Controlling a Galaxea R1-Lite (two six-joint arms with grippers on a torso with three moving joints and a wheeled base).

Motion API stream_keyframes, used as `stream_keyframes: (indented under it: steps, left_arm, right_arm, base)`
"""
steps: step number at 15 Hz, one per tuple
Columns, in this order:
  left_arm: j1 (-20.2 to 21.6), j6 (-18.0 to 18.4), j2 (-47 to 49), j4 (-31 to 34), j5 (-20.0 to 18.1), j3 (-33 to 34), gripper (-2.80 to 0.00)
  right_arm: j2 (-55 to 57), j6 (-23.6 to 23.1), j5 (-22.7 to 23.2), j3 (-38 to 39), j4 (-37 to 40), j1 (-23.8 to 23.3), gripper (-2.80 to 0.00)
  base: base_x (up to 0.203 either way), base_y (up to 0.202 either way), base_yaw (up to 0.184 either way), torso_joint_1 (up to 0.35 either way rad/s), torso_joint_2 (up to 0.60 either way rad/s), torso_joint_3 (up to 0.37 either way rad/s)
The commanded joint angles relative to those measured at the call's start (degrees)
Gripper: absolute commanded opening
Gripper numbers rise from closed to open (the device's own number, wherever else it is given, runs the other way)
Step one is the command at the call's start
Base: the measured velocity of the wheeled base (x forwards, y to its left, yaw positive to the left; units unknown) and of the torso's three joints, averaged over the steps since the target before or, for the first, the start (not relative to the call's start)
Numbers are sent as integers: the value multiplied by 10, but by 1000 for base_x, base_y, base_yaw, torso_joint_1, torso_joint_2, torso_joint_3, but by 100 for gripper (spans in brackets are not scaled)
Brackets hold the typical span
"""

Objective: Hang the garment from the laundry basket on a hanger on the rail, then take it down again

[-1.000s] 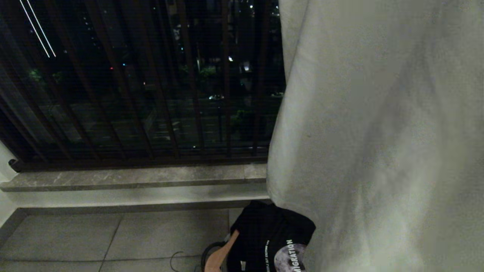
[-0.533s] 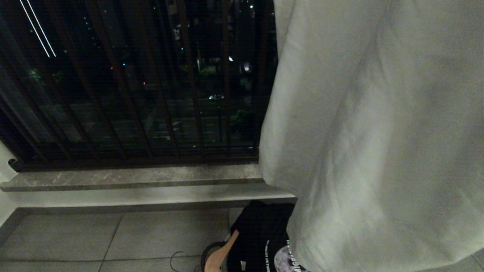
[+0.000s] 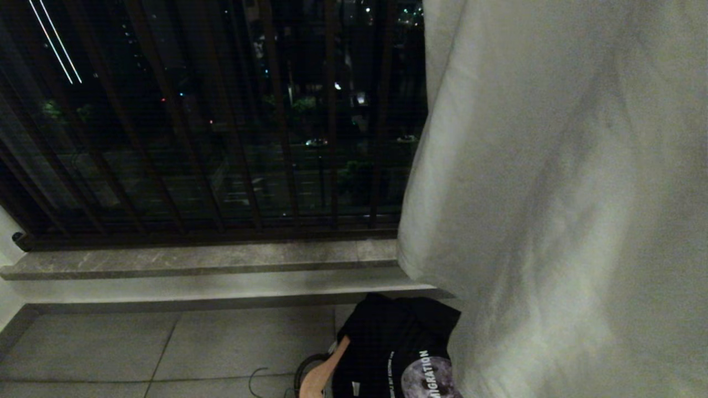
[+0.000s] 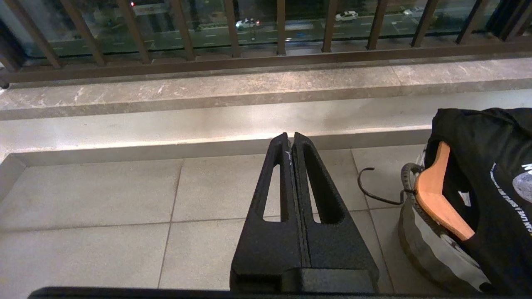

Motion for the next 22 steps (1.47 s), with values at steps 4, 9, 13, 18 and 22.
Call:
stream_keyframes:
  steps: [4, 9, 13, 18, 22]
  left_arm:
    - [0, 3, 0, 0, 0, 1, -280]
    - [0, 3, 0, 0, 0, 1, -280]
    - [0, 3, 0, 0, 0, 1, -280]
    - [0, 3, 0, 0, 0, 1, -280]
    - [0, 4, 0, 0, 0, 1, -280]
  right_arm:
    - [0, 0, 0, 0, 0, 0, -280]
    - [0, 0, 0, 0, 0, 0, -280]
    - [0, 0, 0, 0, 0, 0, -280]
    - [0, 0, 0, 0, 0, 0, -280]
    - [0, 0, 0, 0, 0, 0, -280]
  base:
    - [0, 0, 0, 0, 0, 0]
    - [0, 0, 0, 1, 0, -60]
    - [0, 0, 0, 1, 3, -190]
    - [0, 0, 0, 3, 2, -200]
    - [0, 0, 0, 3, 3, -199]
